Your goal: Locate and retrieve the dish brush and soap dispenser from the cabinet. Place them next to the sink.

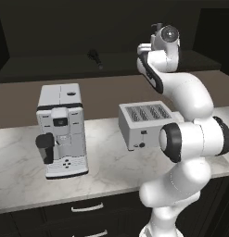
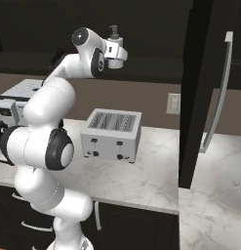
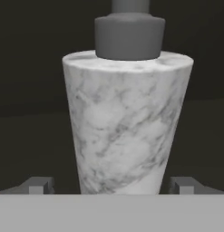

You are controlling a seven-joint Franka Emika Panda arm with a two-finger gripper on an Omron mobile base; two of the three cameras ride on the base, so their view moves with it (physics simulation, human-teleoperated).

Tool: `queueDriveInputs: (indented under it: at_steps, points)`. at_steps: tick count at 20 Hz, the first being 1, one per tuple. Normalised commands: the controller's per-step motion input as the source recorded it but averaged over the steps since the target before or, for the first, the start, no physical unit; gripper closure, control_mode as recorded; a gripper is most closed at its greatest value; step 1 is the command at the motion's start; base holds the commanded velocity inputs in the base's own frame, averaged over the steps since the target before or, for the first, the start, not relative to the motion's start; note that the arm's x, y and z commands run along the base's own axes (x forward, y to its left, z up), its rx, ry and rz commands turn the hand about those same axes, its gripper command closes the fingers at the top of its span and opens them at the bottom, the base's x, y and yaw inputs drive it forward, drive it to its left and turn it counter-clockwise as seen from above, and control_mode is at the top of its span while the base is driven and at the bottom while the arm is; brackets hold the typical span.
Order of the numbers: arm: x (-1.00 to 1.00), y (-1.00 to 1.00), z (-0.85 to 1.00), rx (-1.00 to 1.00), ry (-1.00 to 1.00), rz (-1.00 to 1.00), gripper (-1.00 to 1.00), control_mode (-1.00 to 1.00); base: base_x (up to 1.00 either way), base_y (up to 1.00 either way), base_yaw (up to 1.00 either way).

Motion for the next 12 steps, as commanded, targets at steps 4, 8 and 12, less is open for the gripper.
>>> queueDriveInputs:
  at_steps: [4, 8, 12]
  points:
    - [0.00, 0.00, 0.00, 0.00, -0.02, 0.00, -1.00, -1.00, 0.00, 0.00, 0.00]
    - [0.00, 0.00, -0.11, 0.00, 0.02, 0.00, -1.00, -1.00, 0.00, 0.00, 0.00]
    - [0.03, -0.19, -0.10, 0.00, 0.00, 0.00, -1.00, -1.00, 0.00, 0.00, 0.00]
